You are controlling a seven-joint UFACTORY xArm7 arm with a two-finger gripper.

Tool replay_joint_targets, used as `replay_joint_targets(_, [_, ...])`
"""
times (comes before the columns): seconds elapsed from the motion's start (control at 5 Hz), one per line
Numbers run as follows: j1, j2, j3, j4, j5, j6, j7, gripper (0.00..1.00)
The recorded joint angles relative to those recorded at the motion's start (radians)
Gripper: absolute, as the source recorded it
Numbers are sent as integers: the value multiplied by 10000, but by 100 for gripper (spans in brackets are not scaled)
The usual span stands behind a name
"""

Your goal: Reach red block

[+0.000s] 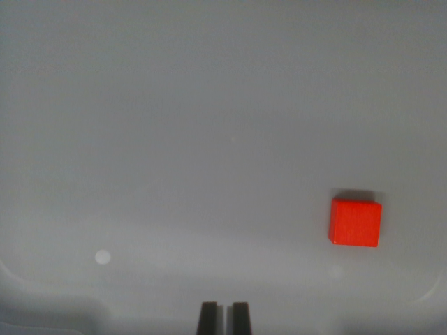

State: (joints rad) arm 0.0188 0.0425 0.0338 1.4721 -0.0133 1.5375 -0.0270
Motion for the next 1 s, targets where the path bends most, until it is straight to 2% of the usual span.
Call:
replay_joint_targets(0.2, [0,0,0,0,0,0,0,0])
replay_joint_targets(0.4, [-41,50,-39,-184,-16,-265,-6,0])
replay_joint_targets(0.6, [-41,50,-39,-184,-16,-265,-6,0])
replay_joint_targets(0.8, [-90,109,-86,-402,-36,-579,-13,0])
replay_joint_targets(1.0, [-90,109,-86,-402,-36,-579,-13,0])
